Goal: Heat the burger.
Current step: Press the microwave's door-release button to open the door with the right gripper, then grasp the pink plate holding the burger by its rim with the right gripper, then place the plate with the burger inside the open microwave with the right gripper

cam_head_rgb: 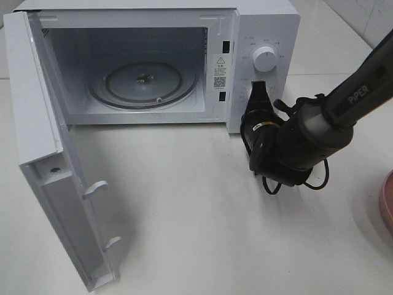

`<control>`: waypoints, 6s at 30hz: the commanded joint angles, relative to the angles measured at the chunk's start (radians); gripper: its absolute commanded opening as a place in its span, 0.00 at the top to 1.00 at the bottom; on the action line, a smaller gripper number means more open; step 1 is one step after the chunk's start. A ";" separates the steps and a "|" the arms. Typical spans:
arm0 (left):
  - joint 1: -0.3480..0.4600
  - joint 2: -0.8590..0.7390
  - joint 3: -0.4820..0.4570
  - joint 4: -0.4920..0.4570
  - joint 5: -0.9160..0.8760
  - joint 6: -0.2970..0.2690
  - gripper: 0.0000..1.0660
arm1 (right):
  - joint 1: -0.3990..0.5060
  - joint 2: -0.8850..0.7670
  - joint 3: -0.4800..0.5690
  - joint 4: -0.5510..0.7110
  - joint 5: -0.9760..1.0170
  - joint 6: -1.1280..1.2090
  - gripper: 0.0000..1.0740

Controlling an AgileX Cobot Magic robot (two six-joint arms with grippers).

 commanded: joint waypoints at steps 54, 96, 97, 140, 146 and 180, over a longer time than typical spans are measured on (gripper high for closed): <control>0.002 -0.016 0.002 -0.009 -0.009 -0.001 0.06 | -0.167 -0.657 0.270 -0.705 1.188 -1.058 0.91; 0.002 -0.016 0.002 -0.009 -0.009 -0.001 0.06 | -0.514 -0.572 0.270 -1.039 1.475 -0.965 0.10; 0.002 -0.016 0.002 -0.009 -0.009 -0.001 0.06 | -0.514 -0.572 0.270 -1.039 1.475 -0.965 0.10; 0.002 -0.016 0.002 -0.009 -0.009 -0.001 0.06 | -0.511 -0.387 0.270 -1.144 1.432 -0.888 1.00; 0.002 -0.016 0.002 -0.009 -0.009 -0.001 0.06 | -0.511 -0.426 0.252 -1.143 1.477 -0.869 1.00; 0.002 -0.016 0.002 -0.009 -0.009 -0.001 0.06 | -0.292 -0.604 0.251 -1.345 1.654 -0.696 1.00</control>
